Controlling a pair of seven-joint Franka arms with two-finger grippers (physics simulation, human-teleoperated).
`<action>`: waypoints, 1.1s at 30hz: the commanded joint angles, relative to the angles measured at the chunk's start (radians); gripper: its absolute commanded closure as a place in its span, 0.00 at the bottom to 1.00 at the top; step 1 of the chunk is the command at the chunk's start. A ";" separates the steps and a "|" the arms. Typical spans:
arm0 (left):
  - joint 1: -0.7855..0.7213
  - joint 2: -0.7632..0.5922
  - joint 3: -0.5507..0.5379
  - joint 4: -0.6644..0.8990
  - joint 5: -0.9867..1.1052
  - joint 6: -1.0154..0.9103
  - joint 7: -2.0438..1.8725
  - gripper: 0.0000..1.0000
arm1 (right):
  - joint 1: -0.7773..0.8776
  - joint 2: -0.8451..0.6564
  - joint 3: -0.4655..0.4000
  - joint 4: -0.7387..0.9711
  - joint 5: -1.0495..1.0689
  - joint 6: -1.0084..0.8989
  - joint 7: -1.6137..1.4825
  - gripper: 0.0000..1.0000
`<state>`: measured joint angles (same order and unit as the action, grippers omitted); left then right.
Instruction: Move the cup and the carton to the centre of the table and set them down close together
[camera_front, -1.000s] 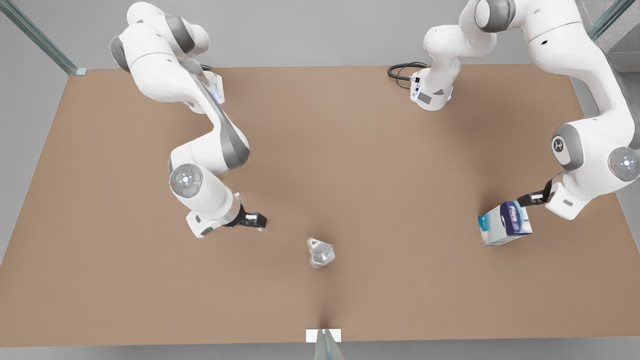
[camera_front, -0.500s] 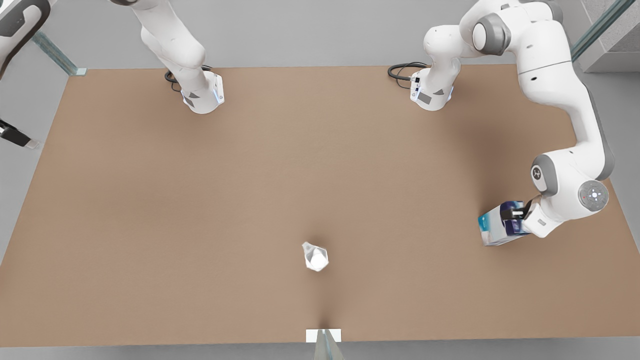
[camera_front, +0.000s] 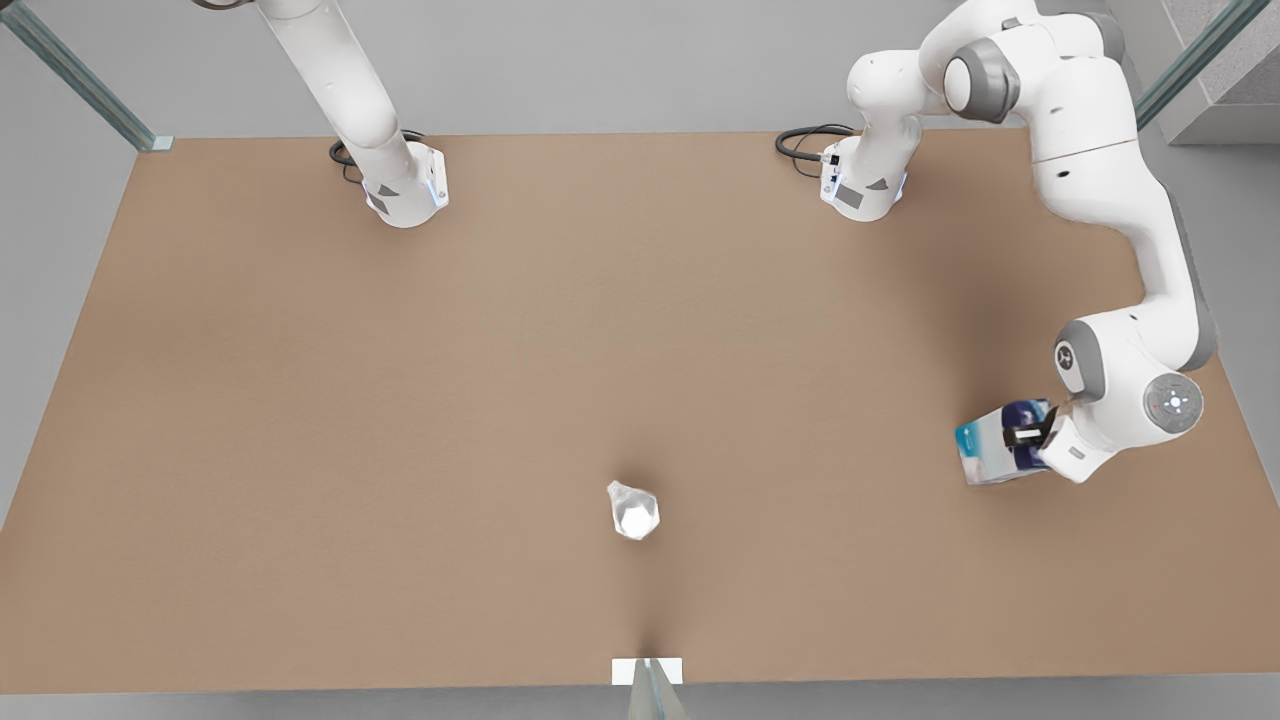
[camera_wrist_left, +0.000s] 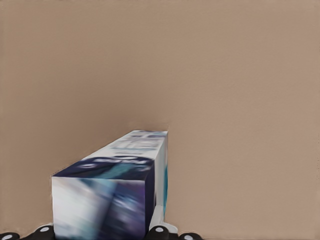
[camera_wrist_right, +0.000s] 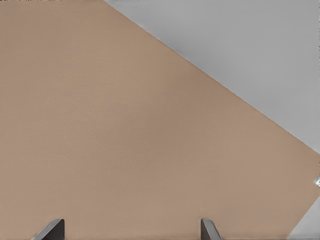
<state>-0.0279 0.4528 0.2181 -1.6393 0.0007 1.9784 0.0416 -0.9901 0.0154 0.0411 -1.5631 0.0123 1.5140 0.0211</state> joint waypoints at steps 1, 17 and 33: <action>-0.004 -0.023 -0.016 -0.004 -0.042 -0.025 -0.076 0.54 | 0.818 0.000 0.000 0.000 0.000 0.000 0.000 0.00; -0.646 0.066 -0.177 0.099 -0.199 0.108 -1.697 0.36 | 0.814 0.000 0.000 -0.006 0.000 0.000 -0.001 0.00; -0.647 0.056 -0.169 0.102 -0.192 0.082 -1.698 0.00 | 0.811 0.003 -0.003 -0.009 0.000 -0.002 -0.001 0.00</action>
<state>-0.6748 0.5052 0.0505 -1.5354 -0.1926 2.0568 -1.6567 0.1437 0.0184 0.0385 -1.5729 0.0123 1.5133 0.0191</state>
